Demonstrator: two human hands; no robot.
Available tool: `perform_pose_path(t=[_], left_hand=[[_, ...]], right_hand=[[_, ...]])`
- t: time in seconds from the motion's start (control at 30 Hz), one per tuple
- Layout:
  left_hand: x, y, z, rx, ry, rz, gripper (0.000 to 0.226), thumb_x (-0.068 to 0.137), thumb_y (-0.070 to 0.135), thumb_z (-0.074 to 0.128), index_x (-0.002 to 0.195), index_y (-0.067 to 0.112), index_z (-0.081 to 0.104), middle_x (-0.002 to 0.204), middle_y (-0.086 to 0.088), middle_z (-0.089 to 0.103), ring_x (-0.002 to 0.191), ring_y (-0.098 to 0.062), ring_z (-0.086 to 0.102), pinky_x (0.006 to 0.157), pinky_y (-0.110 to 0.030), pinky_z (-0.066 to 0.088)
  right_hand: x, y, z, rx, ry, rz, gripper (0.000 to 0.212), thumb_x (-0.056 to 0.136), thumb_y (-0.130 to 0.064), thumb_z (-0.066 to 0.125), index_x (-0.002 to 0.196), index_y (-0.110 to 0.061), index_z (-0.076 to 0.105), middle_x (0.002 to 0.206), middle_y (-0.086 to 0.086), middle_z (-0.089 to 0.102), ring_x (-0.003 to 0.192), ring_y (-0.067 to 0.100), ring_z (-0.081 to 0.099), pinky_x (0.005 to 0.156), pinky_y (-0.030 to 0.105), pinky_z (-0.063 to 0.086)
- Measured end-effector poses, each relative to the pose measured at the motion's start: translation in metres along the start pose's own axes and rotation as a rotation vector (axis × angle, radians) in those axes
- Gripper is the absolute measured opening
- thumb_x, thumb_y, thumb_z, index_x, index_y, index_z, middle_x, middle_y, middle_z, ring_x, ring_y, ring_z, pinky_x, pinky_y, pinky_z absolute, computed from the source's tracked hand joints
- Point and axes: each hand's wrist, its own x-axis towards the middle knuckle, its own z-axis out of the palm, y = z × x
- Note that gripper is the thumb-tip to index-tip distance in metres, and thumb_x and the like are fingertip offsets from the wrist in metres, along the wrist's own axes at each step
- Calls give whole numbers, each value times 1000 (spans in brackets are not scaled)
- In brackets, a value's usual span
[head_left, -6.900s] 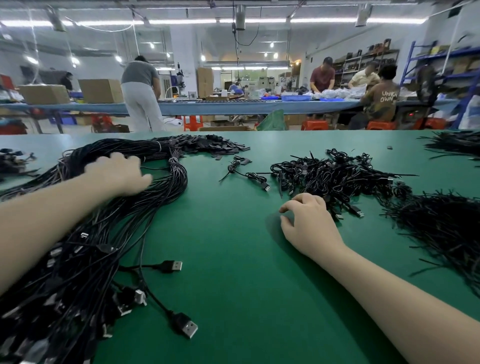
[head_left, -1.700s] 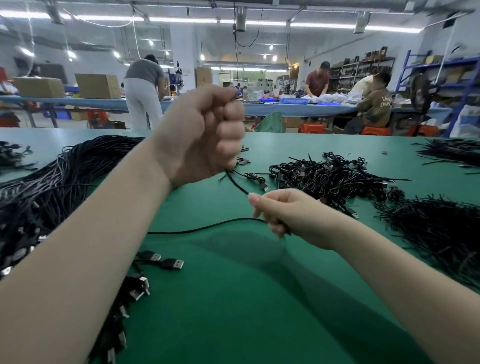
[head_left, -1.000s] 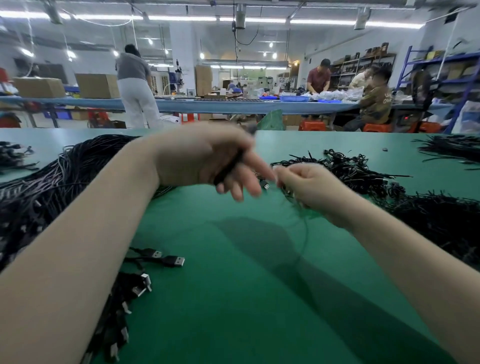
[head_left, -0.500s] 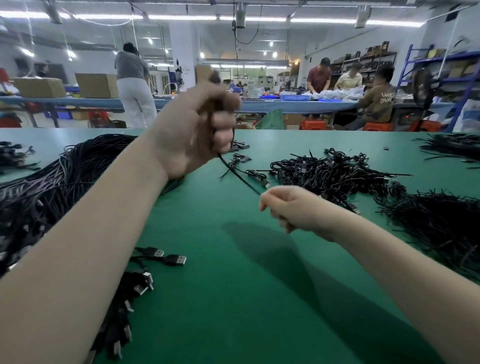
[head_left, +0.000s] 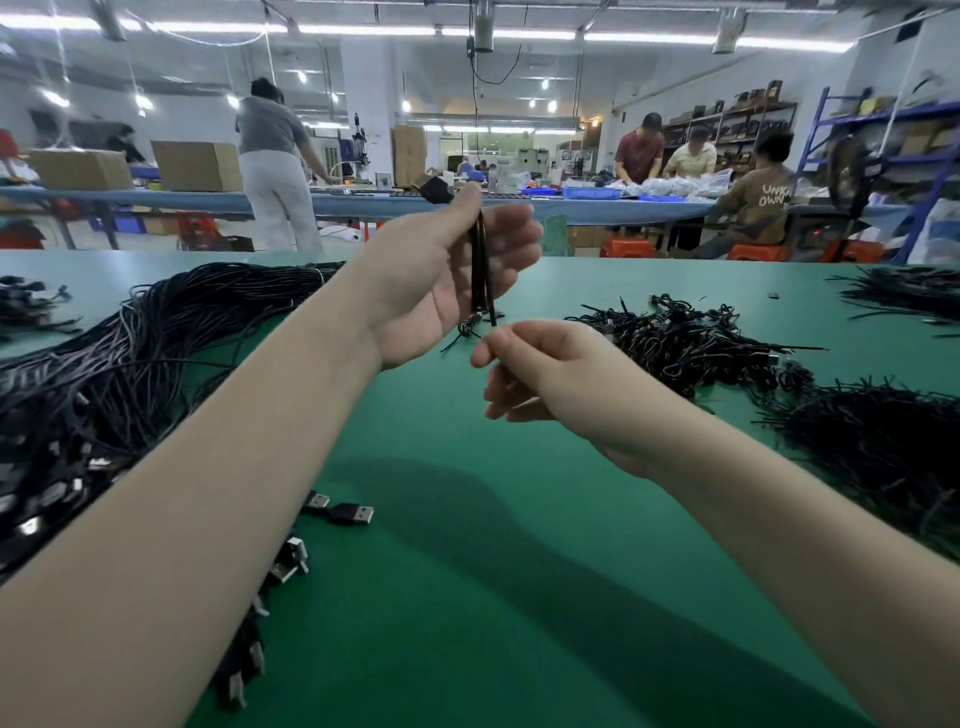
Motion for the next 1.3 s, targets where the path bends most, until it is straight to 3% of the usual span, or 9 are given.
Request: perform_pose_path(t=[0.17,0.27,0.43,0.63,0.83,0.97,1.07,1.2,1.3], left_hand=[[-5,1,3,-71,-39,-24,25,104,30,37,93,18,56,59,12,52,59,-7,59,61,-19,46],[-5,-5,4,-147,-126,-70,25,104,30,33,88,19,50,57,12,43,49,-3,46,50,-15,39],[-5,-17,7,-57,-209,-171,26,104,26,35,86,15,51,66,5,54,60,-8,56,57,-17,50],[-3,-18,6,466,-79,-77,30,101,31,43,82,20,61,73,5,64,72,-12,60,66,-24,45],[0,-23,2,294,-138,-91,26,100,28,45,87,16,64,101,-8,65,89,-20,61,87,-30,55],[2,-25,-1,253,-169,-64,27,98,27,46,85,17,68,111,-10,65,95,-18,63,90,-30,54],[3,-26,0,279,-162,-23,25,97,27,48,87,17,68,101,-5,67,90,-15,63,93,-33,49],[2,-30,3,333,-138,29,22,98,24,48,91,14,67,79,3,69,71,-8,61,69,-20,51],[1,-30,4,382,-145,52,22,99,22,48,90,16,68,76,7,70,70,-5,62,68,-17,50]], right_hand=[[2,6,-15,-60,-16,31,26,100,-32,45,92,-25,69,87,-6,73,80,10,65,79,29,50],[7,4,-25,193,29,130,22,98,-33,48,99,-23,68,88,-4,75,82,12,69,82,31,52],[10,9,-27,346,91,154,12,92,-27,60,90,-17,65,69,-8,69,65,9,66,74,28,56],[12,17,-29,354,194,133,10,94,-22,59,97,-17,67,78,-3,69,57,9,59,76,29,55],[12,18,-33,385,61,171,23,98,-37,49,113,-26,63,94,2,75,84,24,72,77,34,57],[12,16,-35,335,8,119,22,99,-34,48,103,-24,67,93,-3,74,84,19,71,77,32,56],[11,14,-36,341,-39,92,20,98,-33,51,104,-22,67,95,-6,73,82,17,71,77,30,55],[11,18,-31,292,-24,20,20,93,-34,57,104,-20,64,96,-9,73,81,12,70,75,26,53],[11,20,-27,216,47,-21,14,92,-31,60,100,-20,64,87,-12,71,76,8,67,74,26,52]])
